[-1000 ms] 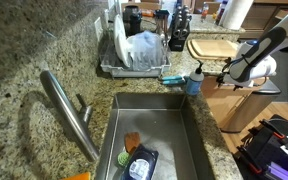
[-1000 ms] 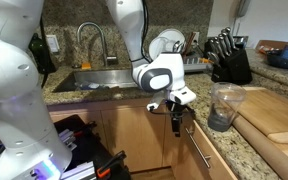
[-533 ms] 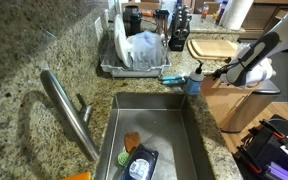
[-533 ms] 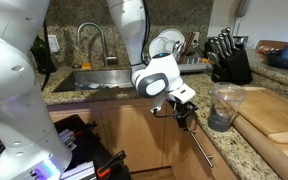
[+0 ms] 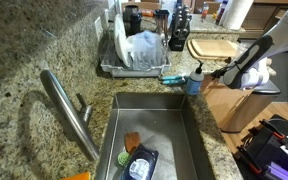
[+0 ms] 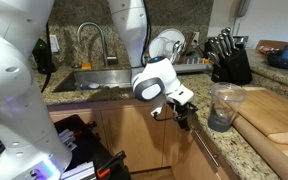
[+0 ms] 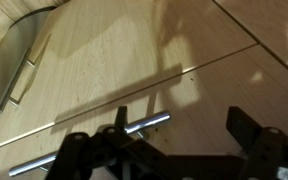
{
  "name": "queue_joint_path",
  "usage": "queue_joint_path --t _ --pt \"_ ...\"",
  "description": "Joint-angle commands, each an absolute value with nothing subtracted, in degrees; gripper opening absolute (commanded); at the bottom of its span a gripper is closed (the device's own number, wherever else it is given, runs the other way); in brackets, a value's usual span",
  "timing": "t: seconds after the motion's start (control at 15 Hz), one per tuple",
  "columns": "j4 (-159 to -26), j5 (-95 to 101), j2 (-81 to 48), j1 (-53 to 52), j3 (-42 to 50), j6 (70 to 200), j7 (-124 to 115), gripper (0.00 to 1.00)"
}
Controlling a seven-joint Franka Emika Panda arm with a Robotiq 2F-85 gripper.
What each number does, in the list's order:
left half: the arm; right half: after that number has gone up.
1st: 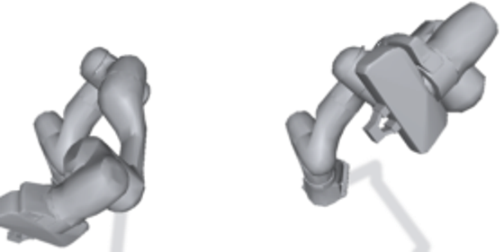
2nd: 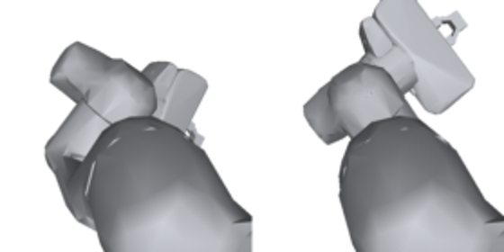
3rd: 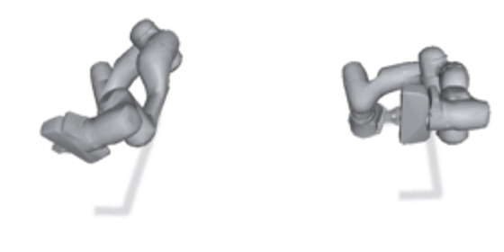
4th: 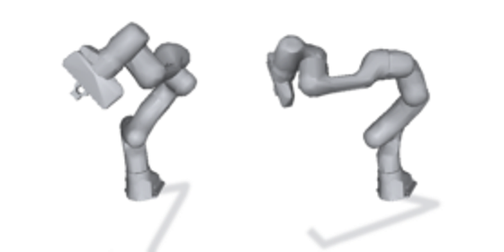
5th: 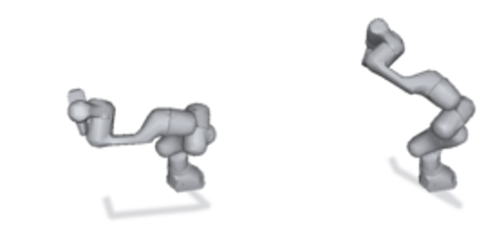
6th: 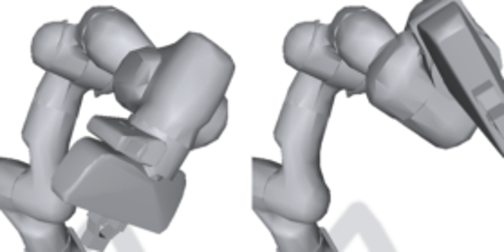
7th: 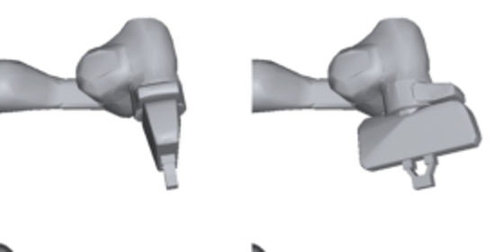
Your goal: Close the drawer
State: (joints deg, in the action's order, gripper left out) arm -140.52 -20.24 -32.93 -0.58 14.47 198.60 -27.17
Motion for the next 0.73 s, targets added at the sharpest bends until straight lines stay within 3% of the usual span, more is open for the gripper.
queue_joint_path --t 0.0,0.53,0.6,0.67 --pt "-140.4 -22.72 -32.64 -0.29 13.55 198.6 -23.79 1.0" --pt "-155.71 -17.36 -12.04 1.38 7.33 176.47 -16.84 1.0" --pt "-150.85 -18.78 -20.16 -1.27 9.38 181.84 -20.25 1.0" --pt "-151.94 -18.44 -17.9 -1.29 9.11 180.73 -20.37 1.0"
